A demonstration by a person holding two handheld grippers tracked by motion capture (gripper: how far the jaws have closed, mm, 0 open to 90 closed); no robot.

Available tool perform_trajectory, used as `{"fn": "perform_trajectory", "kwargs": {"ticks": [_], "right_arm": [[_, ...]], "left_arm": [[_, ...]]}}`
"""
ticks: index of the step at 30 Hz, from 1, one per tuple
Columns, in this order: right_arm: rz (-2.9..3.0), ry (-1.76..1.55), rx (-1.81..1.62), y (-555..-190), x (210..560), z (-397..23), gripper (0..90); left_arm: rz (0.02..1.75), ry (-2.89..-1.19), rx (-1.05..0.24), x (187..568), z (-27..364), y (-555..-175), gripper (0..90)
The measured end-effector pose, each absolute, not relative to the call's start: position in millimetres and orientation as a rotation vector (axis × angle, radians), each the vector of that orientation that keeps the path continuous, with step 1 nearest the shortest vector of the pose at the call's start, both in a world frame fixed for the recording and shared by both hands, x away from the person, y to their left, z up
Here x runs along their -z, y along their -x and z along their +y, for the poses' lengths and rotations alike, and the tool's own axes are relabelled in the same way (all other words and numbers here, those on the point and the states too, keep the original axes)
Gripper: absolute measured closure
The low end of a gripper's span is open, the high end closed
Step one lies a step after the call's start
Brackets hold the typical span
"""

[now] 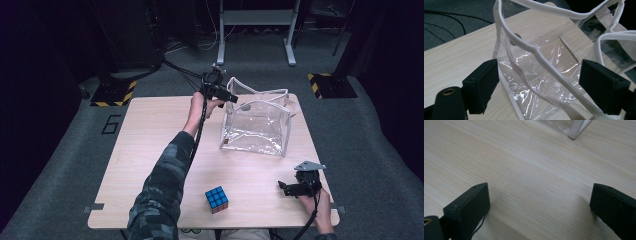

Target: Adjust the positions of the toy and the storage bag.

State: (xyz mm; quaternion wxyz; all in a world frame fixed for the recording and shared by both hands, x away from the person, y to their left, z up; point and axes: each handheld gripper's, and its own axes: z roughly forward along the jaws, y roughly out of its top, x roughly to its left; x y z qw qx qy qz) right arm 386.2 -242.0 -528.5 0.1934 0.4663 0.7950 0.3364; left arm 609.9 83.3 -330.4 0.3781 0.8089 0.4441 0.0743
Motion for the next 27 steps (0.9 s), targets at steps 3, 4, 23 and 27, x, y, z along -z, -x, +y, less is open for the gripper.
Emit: {"fn": "perform_trajectory", "kwargs": {"ticks": [3, 4, 23, 27], "right_arm": [[2.234, -1.309, -0.945, -386, 528, -242, 2.4], [2.234, -1.31, -0.946, -386, 528, -242, 2.4], [2.217, -1.317, -0.942, -386, 529, -242, 2.7], [2.217, -1.323, -0.941, -386, 529, -242, 2.8]], "left_arm": [[1.154, -2.062, -0.173, 334, 81, -615, 25.9], [1.158, -2.062, -0.167, 335, 80, -615, 30.9], [1.194, -2.039, -0.225, 335, 95, -605, 78.9], [1.203, -2.032, -0.239, 336, 100, -603, 79.1]]}}
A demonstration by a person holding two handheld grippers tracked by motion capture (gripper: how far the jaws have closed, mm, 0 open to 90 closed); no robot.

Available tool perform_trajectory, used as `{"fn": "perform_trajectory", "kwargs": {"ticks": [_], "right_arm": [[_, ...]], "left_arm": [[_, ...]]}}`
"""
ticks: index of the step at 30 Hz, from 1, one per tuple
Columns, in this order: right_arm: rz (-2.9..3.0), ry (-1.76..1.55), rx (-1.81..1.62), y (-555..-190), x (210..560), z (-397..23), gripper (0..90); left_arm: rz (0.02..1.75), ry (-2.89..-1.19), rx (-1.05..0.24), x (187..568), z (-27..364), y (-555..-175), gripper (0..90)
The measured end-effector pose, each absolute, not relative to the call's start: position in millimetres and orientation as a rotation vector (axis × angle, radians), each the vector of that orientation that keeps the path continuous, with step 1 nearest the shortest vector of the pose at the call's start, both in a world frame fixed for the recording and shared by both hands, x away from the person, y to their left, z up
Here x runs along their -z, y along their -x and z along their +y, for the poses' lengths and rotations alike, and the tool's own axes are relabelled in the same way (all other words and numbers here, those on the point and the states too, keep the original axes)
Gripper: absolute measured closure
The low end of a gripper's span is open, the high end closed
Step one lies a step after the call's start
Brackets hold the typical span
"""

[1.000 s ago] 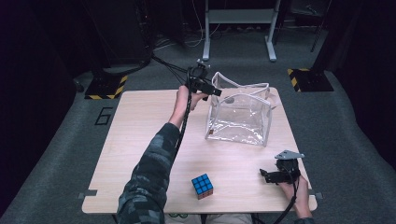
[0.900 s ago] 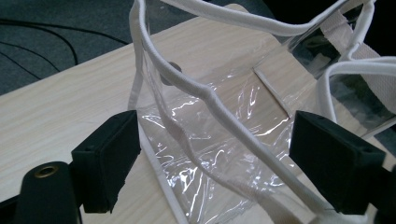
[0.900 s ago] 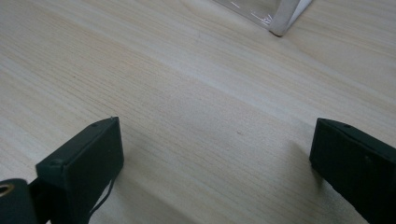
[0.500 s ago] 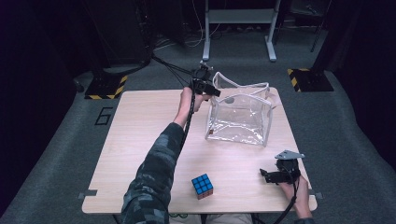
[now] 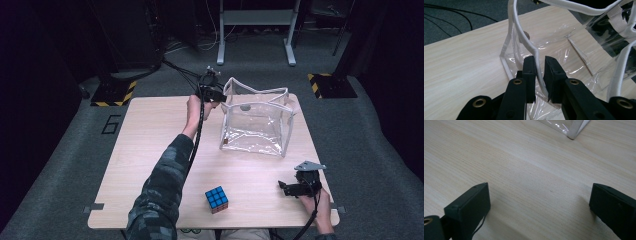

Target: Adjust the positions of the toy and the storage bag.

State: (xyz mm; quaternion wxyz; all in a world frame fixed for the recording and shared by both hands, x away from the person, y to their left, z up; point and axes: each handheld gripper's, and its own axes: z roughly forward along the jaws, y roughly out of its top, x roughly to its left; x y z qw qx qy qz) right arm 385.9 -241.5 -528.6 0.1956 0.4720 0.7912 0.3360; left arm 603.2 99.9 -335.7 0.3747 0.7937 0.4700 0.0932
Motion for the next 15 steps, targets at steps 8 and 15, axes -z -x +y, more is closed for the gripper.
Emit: {"fn": "perform_trajectory", "kwargs": {"ticks": [8, 15], "right_arm": [[2.215, -1.326, -0.941, -386, 529, -242, 2.8], [2.215, -1.325, -0.941, -386, 529, -242, 3.0]], "left_arm": [[1.214, -2.016, -0.257, 334, 108, -602, 80.6], [1.234, -2.004, -0.27, 333, 123, -600, 81.4]]}}
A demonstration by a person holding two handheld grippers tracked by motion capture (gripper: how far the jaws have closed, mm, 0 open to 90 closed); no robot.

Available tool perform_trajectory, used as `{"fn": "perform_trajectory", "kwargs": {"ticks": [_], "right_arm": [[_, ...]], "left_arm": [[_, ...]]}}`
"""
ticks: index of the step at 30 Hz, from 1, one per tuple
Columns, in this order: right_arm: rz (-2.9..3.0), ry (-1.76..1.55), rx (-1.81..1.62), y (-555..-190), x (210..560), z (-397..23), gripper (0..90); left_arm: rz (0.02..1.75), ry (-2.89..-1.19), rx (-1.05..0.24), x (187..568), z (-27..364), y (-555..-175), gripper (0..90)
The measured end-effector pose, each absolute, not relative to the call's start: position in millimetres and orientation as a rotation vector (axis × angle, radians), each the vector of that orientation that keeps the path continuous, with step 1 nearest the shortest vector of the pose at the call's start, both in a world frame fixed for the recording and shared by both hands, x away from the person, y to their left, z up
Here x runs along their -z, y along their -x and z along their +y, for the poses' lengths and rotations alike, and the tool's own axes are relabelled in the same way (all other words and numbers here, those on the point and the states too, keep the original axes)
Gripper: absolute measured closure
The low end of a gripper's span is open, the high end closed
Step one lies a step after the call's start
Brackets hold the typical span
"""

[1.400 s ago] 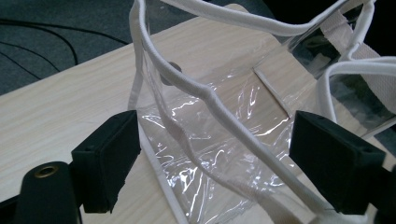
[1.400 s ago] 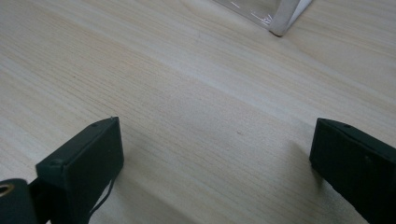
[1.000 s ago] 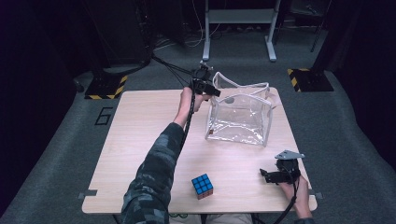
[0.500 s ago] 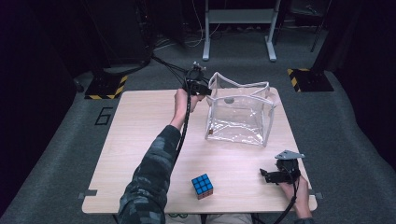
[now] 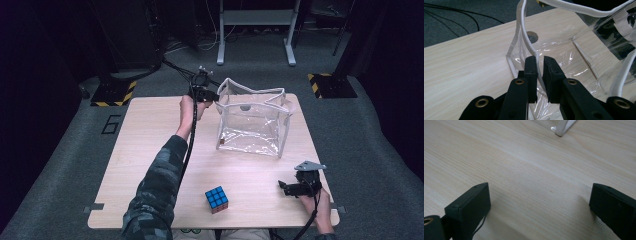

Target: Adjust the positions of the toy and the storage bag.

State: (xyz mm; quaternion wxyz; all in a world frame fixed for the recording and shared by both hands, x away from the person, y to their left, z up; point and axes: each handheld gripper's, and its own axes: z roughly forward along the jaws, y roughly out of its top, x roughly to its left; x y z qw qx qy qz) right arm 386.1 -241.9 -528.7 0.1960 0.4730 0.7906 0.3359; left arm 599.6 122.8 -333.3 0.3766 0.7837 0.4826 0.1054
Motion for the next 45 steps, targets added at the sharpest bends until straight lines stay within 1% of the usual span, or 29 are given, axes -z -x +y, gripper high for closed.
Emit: {"fn": "perform_trajectory", "kwargs": {"ticks": [20, 45], "right_arm": [[2.213, -1.318, -0.94, -387, 529, -242, 3.0], [2.21, -1.314, -0.937, -386, 529, -242, 3.0]], "left_arm": [[1.235, -2.01, -0.297, 338, 162, -587, 83.4], [1.231, -2.0, -0.343, 342, 210, -554, 84.2]]}}
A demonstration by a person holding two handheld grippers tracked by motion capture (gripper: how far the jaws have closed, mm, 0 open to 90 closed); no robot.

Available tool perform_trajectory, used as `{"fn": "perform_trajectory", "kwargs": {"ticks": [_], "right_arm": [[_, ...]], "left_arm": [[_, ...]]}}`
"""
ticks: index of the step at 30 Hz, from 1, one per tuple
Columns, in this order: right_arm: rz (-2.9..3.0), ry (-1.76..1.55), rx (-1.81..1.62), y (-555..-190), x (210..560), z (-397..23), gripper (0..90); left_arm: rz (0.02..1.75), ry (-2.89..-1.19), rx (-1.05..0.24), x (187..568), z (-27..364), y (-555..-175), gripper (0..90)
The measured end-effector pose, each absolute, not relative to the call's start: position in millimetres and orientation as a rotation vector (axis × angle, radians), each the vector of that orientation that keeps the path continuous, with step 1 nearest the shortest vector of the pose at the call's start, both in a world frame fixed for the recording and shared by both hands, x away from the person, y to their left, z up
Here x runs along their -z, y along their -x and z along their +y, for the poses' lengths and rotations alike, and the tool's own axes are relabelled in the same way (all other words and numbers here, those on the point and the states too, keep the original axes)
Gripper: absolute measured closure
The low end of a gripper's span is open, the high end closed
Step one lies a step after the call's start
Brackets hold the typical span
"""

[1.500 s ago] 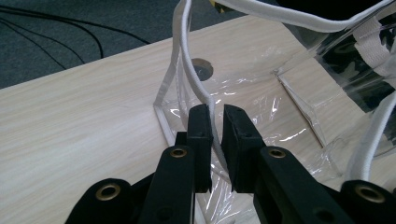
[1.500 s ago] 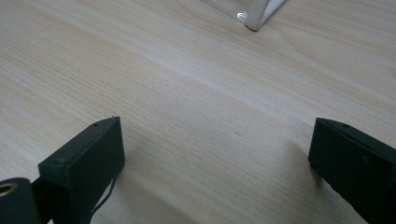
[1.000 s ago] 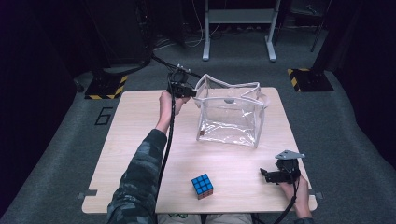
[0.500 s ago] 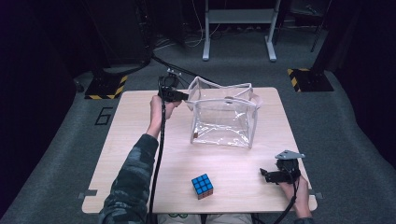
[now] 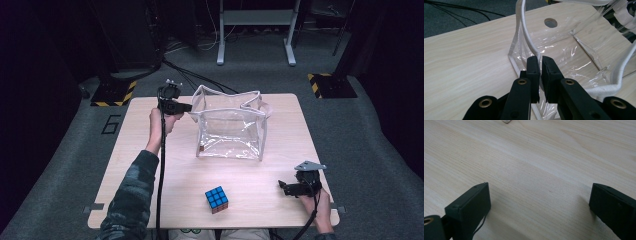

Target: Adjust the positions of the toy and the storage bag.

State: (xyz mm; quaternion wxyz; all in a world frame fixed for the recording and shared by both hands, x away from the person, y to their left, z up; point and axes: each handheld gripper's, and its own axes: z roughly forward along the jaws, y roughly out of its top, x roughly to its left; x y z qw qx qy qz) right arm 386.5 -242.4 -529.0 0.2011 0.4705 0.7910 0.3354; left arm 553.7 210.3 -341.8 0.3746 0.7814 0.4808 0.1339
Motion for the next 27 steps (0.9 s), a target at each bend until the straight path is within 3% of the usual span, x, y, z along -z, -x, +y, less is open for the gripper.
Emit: {"fn": "perform_trajectory", "kwargs": {"ticks": [27], "right_arm": [[2.215, -1.316, -0.933, -386, 529, -242, 3.0]], "left_arm": [[1.236, -1.956, -0.364, 348, 240, -515, 83.5]]}}
